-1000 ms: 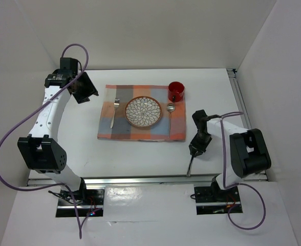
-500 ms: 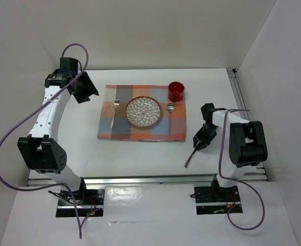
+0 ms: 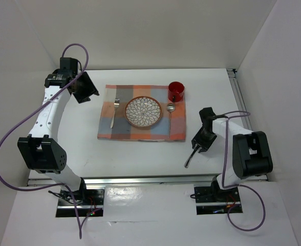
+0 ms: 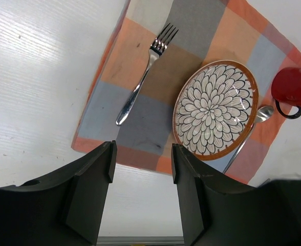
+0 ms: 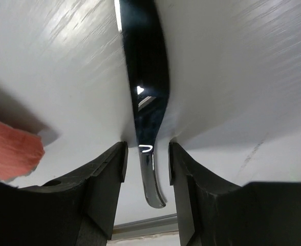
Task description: Set the dinner table for one person
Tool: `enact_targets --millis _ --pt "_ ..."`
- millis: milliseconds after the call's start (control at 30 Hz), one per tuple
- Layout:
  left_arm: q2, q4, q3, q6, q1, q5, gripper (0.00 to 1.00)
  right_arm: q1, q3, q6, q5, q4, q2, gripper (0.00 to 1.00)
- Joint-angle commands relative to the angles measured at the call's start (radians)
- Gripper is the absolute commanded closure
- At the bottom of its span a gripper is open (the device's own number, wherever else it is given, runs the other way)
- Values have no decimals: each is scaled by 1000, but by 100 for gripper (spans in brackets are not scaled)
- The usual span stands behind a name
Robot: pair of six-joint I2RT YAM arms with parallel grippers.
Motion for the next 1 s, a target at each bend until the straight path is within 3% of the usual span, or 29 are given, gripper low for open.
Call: enact_targets --millis 0,133,267,400,433,467,633,967 --pt "-17 20 18 8 1 22 37 60 -60 42 24 36 51 51" --pt "-17 20 18 8 1 22 37 123 -34 102 64 27 100 52" --pt "-17 20 18 17 1 12 37 132 -14 131 107 4 132 62" --pt "-17 20 27 17 1 12 37 101 6 151 157 -38 114 86" --pt "-17 20 27 17 1 2 37 101 15 151 170 -38 102 97" --pt "-17 11 27 17 1 2 37 88 16 142 191 -51 70 100" --pt "-17 11 36 17 1 2 37 66 89 76 257 -99 -16 100" --pt "1 11 56 17 1 24 37 66 271 -122 204 -108 -23 100"
